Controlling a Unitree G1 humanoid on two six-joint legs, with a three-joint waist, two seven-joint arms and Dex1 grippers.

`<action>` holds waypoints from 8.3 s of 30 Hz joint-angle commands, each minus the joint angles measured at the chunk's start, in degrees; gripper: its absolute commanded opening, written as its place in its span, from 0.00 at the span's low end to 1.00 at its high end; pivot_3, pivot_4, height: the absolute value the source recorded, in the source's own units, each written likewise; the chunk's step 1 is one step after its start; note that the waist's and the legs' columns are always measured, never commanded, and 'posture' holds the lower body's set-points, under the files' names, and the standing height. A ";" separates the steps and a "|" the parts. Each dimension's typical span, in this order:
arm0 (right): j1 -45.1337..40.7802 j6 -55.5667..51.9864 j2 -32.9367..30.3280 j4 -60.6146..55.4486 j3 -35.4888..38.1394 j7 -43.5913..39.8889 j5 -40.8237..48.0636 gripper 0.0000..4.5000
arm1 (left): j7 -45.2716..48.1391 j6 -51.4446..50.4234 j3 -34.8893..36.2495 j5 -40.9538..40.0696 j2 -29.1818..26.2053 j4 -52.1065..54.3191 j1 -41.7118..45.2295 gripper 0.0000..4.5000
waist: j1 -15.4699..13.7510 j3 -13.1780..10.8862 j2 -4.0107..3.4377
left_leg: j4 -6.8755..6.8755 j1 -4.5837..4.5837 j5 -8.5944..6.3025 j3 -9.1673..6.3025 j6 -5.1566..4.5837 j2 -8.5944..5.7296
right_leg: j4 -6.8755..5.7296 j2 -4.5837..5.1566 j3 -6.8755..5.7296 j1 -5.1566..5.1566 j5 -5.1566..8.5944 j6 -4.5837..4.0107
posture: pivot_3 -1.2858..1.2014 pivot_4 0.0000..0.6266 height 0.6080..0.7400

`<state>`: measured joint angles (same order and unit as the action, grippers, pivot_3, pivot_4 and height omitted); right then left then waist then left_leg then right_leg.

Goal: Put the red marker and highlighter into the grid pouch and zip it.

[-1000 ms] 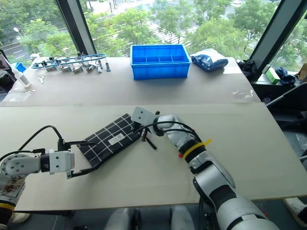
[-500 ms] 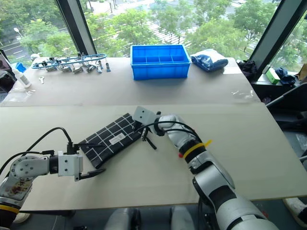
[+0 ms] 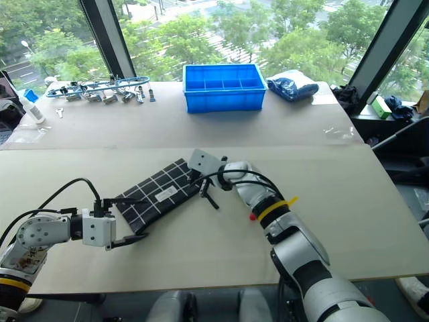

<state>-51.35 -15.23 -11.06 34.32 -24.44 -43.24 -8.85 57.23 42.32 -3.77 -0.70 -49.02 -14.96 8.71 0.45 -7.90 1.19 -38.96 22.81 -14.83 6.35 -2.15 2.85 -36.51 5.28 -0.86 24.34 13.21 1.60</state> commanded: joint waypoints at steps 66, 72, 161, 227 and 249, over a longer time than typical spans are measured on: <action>12.18 -34.51 -9.15 -36.42 13.02 7.61 27.15 0.64 | -4.29 -30.39 9.37 -20.57 11.43 14.12 0.03 0.00 | 0.25 -0.03 0.04 | 0.00 0.65 -0.01 -0.02 -0.03 0.00 | -0.05 -0.06 0.14 0.75 0.04 -0.02 | 0.52 0.24 1.00; 8.86 -29.80 -5.11 -27.26 11.89 8.05 24.01 0.64 | -4.55 -31.09 9.76 -20.24 11.79 15.14 -0.14 0.00 | 0.38 -0.03 0.04 | 0.00 0.65 -0.01 0.00 -0.03 0.01 | -0.07 -0.08 0.14 0.75 0.03 -0.02 | 0.52 0.24 1.00; 20.09 -68.26 -11.15 -66.80 34.45 27.34 36.06 0.32 | -2.85 -31.45 10.06 -18.53 14.31 15.60 -0.21 0.00 | 0.03 -0.02 0.07 | -0.02 0.65 0.01 -0.05 0.00 -0.04 | -0.14 0.02 0.15 0.75 0.03 -0.02 | 0.52 0.24 1.00; 29.79 -66.99 6.49 -63.63 31.86 45.42 13.80 0.53 | -2.54 -30.88 9.38 -18.14 15.22 12.28 2.49 0.00 | 0.37 -0.02 0.08 | -0.02 0.63 0.00 -0.11 -0.02 -0.01 | -0.09 -0.07 0.14 0.71 0.04 -0.02 | 0.52 0.24 1.00; 23.81 -9.00 -30.28 -61.13 0.78 12.72 1.79 0.12 | -1.17 -30.37 8.97 -18.13 15.63 10.62 3.47 0.00 | 0.60 -0.04 0.08 | 0.07 0.60 -0.03 -0.17 -0.06 0.01 | 0.14 -0.15 0.11 0.67 0.05 -0.01 | 0.52 0.24 1.00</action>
<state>-26.25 -38.02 -37.54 -27.32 -20.58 -25.40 -1.98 55.79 11.22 4.78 -18.17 -33.44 -4.63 11.34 1.05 -7.94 1.27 -38.90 23.43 -14.86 6.19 -2.22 2.86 -36.30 5.15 -0.76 25.00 13.25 1.60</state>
